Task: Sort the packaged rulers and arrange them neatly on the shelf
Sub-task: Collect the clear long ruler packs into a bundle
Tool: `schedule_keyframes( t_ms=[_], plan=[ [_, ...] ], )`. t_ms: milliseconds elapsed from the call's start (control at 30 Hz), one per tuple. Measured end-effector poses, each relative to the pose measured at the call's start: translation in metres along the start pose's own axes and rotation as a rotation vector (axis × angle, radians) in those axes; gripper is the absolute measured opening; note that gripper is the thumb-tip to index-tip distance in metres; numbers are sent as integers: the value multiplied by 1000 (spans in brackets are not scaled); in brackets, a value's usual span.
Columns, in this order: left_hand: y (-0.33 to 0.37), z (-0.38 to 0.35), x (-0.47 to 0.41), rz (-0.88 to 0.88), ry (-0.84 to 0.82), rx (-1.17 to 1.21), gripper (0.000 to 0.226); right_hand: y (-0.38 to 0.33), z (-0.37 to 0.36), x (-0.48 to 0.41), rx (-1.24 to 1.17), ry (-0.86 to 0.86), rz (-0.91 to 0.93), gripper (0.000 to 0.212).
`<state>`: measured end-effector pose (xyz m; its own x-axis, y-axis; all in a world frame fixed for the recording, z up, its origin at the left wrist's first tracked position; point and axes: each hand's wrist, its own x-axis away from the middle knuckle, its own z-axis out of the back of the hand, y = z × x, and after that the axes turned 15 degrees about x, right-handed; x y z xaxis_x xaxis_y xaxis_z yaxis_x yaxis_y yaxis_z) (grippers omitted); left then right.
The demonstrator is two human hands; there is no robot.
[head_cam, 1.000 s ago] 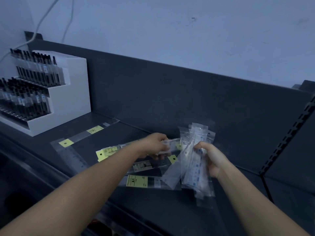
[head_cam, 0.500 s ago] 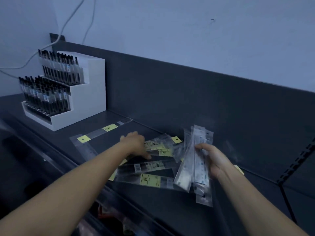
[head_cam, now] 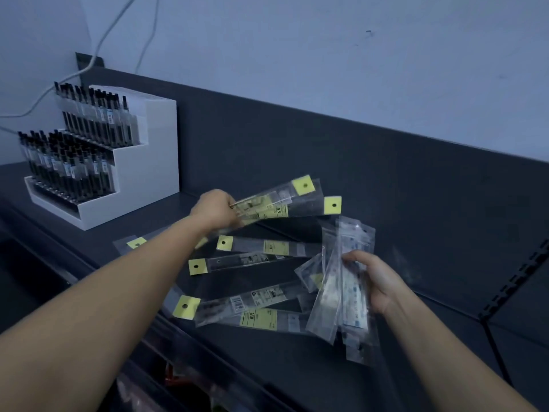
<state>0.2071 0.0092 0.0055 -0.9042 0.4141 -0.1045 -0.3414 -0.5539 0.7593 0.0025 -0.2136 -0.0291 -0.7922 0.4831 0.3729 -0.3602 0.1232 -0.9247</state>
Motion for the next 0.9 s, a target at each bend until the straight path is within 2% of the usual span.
schedule_keyframes(
  t_ms=[100, 233, 400, 533, 667, 900],
  plan=[
    [0, 0, -3, -37, 12, -13, 19, -1, 0, -2, -5, 2, 4, 22],
    [-1, -3, -5, -117, 14, 5, 18, -4, -1, -2, 2, -6, 6, 21],
    [-1, -1, -6, -41, -73, 90, 11, -6, -1, -2, 35, 4, -1, 23],
    [0, 0, -6, -32, -122, 158, 9, -8, -1, -1, 42, 8, -2, 14],
    [-2, 1, -8, -8, -98, 167, 11, -9, -3, 0, 38, 13, 2, 8],
    [-6, 5, -10, 24, -57, 344, 6, -8, -7, 0, 43, -15, -8, 18]
  ],
)
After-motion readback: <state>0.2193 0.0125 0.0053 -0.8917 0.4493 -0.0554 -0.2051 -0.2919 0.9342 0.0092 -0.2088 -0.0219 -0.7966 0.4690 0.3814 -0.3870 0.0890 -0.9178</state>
